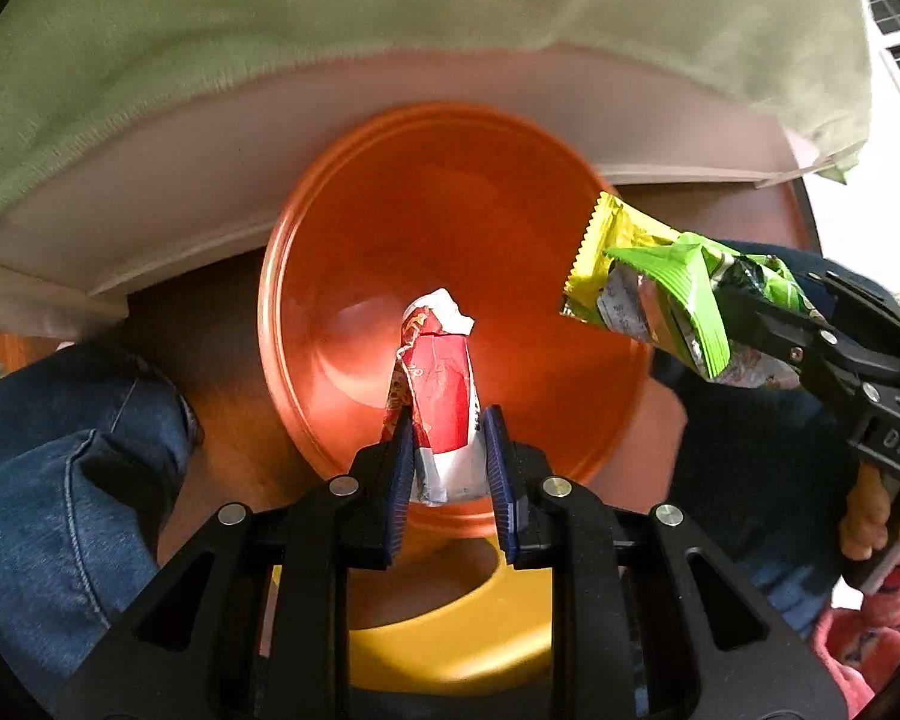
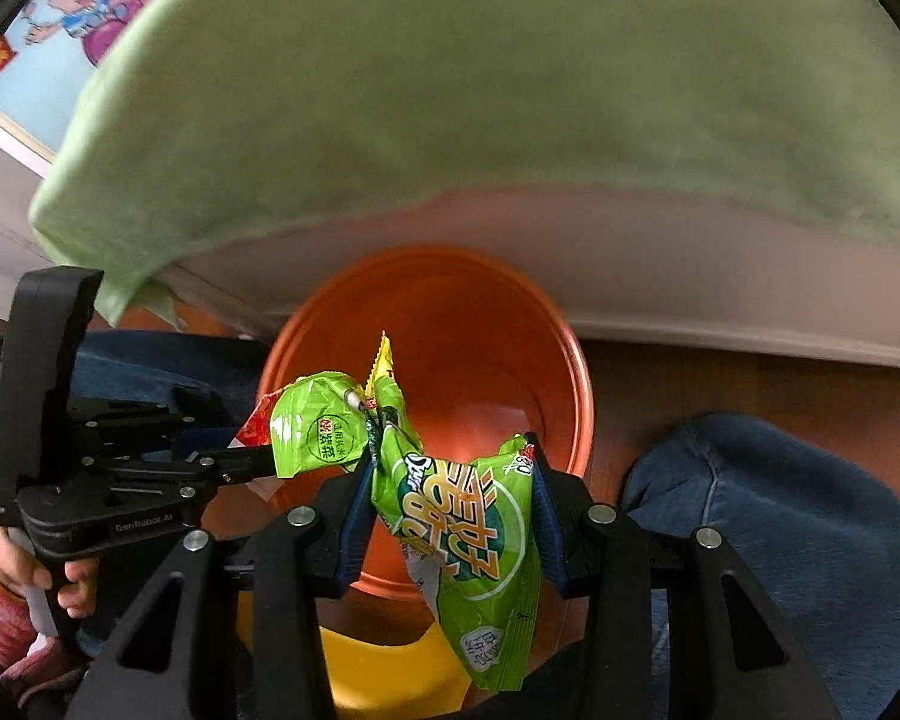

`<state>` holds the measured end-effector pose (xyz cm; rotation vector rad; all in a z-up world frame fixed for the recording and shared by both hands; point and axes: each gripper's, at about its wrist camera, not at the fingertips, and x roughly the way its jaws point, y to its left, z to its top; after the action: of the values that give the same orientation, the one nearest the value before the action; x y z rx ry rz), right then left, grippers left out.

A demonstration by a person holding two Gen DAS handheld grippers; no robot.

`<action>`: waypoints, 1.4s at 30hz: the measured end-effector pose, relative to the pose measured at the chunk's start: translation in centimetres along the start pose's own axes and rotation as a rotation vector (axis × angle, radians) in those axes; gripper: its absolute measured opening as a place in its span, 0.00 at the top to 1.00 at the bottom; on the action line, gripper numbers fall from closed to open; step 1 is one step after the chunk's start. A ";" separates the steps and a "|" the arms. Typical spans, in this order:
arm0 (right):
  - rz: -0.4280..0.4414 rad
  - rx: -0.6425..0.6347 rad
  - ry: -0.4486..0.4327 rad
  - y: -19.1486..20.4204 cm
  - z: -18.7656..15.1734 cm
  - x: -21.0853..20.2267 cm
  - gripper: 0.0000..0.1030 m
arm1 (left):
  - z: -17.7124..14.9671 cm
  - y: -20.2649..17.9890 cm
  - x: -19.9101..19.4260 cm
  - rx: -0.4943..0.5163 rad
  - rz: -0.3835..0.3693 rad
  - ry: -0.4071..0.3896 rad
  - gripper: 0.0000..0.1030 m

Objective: Collect trash
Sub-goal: 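Lower both grippers over the orange bucket and release wrapper and chip bag, then move the right gripper back over the trash pile on the bed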

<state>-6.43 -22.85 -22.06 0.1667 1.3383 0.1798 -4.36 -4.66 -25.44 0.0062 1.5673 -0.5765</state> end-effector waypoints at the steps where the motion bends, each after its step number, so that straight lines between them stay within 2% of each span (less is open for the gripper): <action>1: -0.001 0.004 0.011 0.1 0.1 0.4 0.56 | 0.0 0.2 0.5 -0.008 0.006 0.013 0.78; 5: -0.011 0.009 0.025 0.3 0.1 1.3 0.52 | -0.3 0.0 0.7 -0.009 0.006 0.023 0.77; 6: -0.023 0.012 0.024 0.3 0.1 1.7 0.42 | -0.4 -0.1 0.5 -0.009 0.000 0.015 0.76; 7: -0.025 0.011 0.020 0.1 0.2 1.8 0.37 | -0.4 -0.2 0.3 -0.011 0.001 0.004 0.73; 8: -0.026 0.011 0.014 0.3 0.2 1.9 0.37 | -0.4 -0.3 -0.1 -0.010 0.009 -0.013 0.70; 10: -0.033 0.023 -0.004 0.2 0.3 1.5 0.32 | -0.3 -0.1 -0.4 -0.012 0.022 -0.038 0.55; 13: -0.031 0.056 -0.020 -0.8 0.5 0.9 0.26 | -0.3 -0.1 -1.4 -0.024 0.041 -0.080 0.39; 15: -0.027 0.070 -0.027 -1.2 0.4 0.6 0.24 | -0.2 0.1 -2.0 -0.031 0.046 -0.103 0.35; 18: -0.015 0.073 -0.019 -1.2 0.5 0.6 0.21 | -0.1 0.2 -2.6 -0.033 0.045 -0.112 0.33; 31: -0.008 0.058 -0.071 -0.8 0.7 -1.5 0.21 | -0.4 0.7 -3.8 -0.040 0.055 -0.145 0.33; 37: 0.008 -0.029 -0.205 1.2 2.3 -7.1 0.21 | -0.8 0.2 -8.2 -0.014 0.055 -0.246 0.33; 42: 0.069 -0.147 -0.353 4.7 5.7 -13.6 0.18 | -0.6 0.1 -13.4 -0.006 0.048 -0.375 0.33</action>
<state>-4.07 -21.42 -6.81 0.1143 0.9651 0.2926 -3.59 0.19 -12.96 -0.0655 1.2005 -0.5027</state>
